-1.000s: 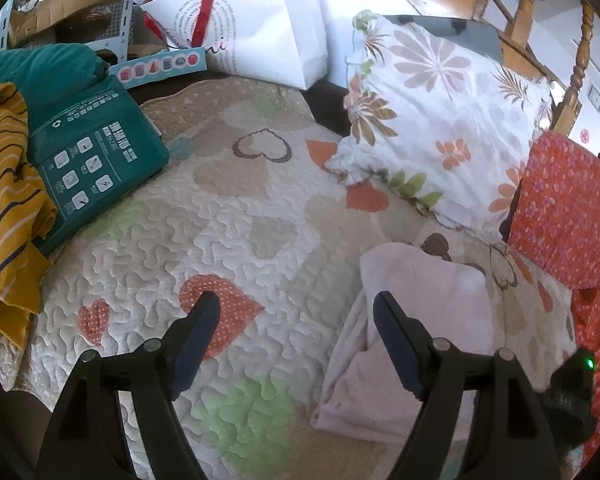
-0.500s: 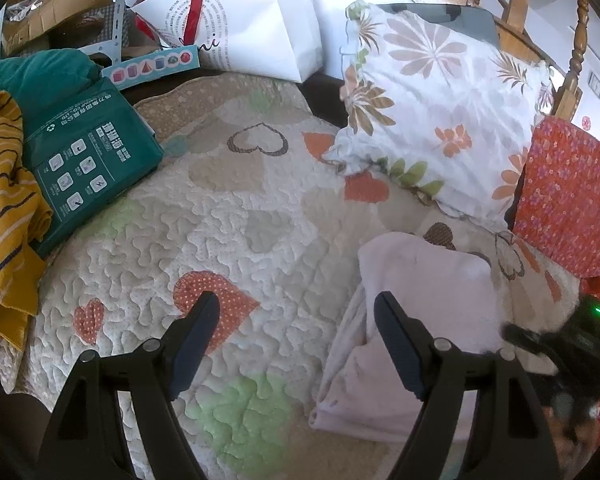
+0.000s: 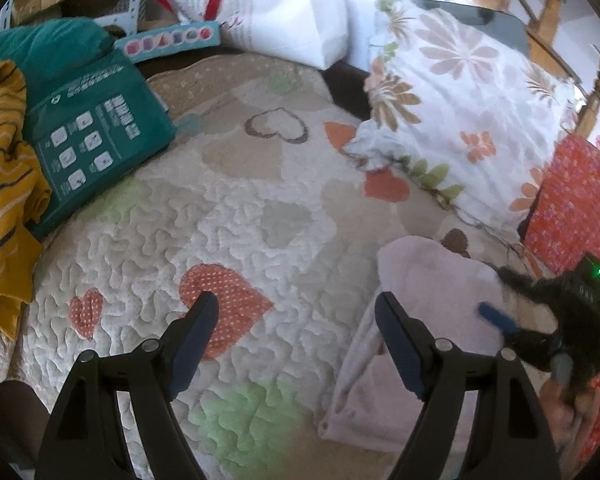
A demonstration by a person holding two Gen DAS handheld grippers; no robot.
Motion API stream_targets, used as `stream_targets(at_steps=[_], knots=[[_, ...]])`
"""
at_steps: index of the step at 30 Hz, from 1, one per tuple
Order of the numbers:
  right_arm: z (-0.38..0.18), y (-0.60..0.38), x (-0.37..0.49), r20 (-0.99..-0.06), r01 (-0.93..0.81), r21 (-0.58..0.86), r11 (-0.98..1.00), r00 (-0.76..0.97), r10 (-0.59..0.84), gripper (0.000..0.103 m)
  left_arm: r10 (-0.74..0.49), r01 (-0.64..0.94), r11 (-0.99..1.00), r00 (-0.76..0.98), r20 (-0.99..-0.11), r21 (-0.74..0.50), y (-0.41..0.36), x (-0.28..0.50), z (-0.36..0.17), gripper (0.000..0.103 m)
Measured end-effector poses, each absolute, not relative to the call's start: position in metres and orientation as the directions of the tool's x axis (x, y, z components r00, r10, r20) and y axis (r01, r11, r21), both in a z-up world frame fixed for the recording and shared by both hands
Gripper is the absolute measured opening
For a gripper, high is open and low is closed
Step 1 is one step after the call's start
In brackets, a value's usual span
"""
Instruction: Fold small clothes
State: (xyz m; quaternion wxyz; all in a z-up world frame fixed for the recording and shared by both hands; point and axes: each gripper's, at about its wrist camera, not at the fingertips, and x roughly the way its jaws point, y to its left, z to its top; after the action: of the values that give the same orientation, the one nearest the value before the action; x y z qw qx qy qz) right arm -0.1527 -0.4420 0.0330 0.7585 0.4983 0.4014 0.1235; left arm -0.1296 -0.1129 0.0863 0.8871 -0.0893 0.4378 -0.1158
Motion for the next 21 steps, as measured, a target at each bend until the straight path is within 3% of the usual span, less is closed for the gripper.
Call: stream_targets(at_steps=[2,4,6,12,19,20,21], knots=[[0.023,-0.397,-0.128,-0.53,0.169,0.829,0.533,0.542,0.653,0.061,-0.287,0.115,0.956,0.568,-0.771,-0.271,-0.112,-0.126,0.081,0.08],[0.011,-0.37,-0.102,-0.589,0.154,0.785,0.6,0.488,0.644,0.053,-0.288,0.108,0.955,0.551,-0.783,-0.275,-0.112,-0.124,0.076,0.08],[0.0,-0.365,-0.074,-0.588,0.172,0.789,0.59,0.49,0.643,0.048,-0.29,0.117,0.956,0.54,-0.79,-0.271,-0.113,-0.124,0.074,0.08],[-0.021,-0.397,-0.008,-0.627,0.344,0.77,0.537,0.558,0.543,0.048,-0.286,0.118,0.957,0.55,-0.785,-0.265,-0.112,-0.121,0.076,0.08],[0.028,-0.388,-0.054,-0.704,0.266,0.662,0.701,0.542,0.459,0.052,-0.261,0.148,0.965,0.659,-0.705,-0.219,-0.112,-0.134,0.1,0.08],[0.036,-0.384,-0.073,-0.72,0.245,0.634,0.733,0.534,0.443,0.053,-0.247,0.145,0.968,0.688,-0.682,-0.204,-0.112,-0.139,0.106,0.082],[0.043,-0.385,-0.093,-0.732,0.232,0.611,0.757,0.531,0.427,0.055,-0.224,0.137,0.974,0.725,-0.652,-0.183,-0.111,-0.145,0.114,0.091]])
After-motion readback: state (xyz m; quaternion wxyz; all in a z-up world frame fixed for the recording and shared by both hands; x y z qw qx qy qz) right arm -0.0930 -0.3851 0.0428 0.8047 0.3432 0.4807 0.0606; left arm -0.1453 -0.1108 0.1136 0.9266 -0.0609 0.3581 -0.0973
